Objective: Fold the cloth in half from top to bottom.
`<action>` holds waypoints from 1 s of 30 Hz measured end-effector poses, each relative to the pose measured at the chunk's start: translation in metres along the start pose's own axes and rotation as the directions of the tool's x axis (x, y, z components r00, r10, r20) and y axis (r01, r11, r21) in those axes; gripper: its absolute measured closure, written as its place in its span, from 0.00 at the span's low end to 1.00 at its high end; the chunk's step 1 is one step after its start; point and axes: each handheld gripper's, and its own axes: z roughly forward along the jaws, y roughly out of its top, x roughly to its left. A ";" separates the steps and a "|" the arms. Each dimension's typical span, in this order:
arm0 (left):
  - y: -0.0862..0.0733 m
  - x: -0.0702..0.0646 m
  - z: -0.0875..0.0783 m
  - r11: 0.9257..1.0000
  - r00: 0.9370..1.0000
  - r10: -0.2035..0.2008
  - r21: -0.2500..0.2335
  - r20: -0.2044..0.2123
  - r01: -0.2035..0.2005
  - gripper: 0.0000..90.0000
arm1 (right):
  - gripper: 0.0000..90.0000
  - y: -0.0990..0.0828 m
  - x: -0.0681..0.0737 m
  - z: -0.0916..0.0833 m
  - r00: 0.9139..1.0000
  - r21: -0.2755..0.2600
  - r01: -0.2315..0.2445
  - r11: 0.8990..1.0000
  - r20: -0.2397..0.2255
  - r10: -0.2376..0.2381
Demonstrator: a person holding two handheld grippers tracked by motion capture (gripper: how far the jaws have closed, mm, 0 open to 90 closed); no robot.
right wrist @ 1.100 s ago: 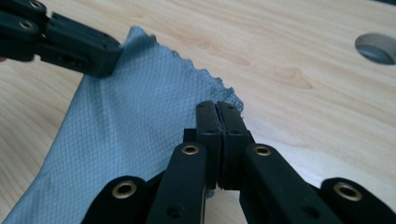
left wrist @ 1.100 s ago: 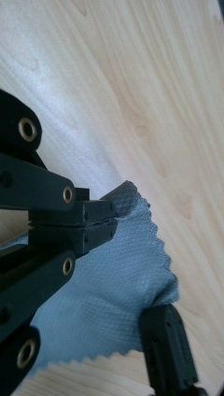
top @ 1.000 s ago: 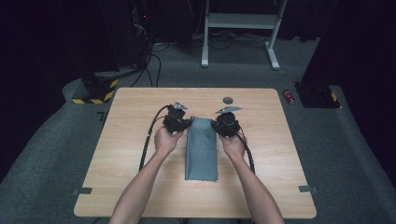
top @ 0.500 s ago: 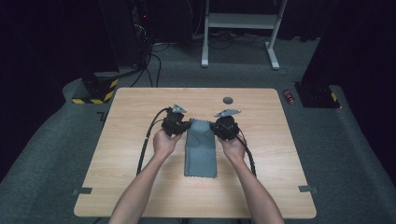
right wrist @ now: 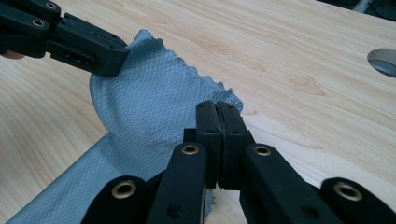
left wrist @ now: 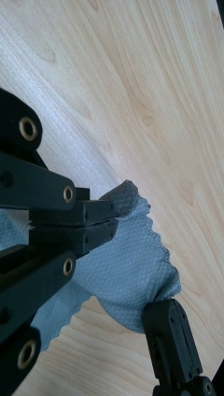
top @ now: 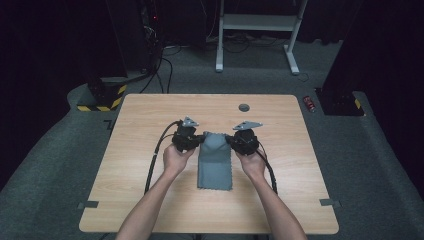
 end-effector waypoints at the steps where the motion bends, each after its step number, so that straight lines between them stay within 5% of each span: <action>1: -0.001 0.000 -0.001 1.000 1.000 0.004 0.001 0.001 -0.004 0.99 | 0.99 -0.001 0.000 -0.001 1.000 -0.004 -0.001 1.000 -0.003 0.001; 30: -0.018 -0.013 -0.010 1.000 0.998 0.023 -0.011 0.050 -0.023 0.99 | 0.99 -0.021 0.008 -0.016 0.998 -0.038 0.016 0.999 -0.053 -0.018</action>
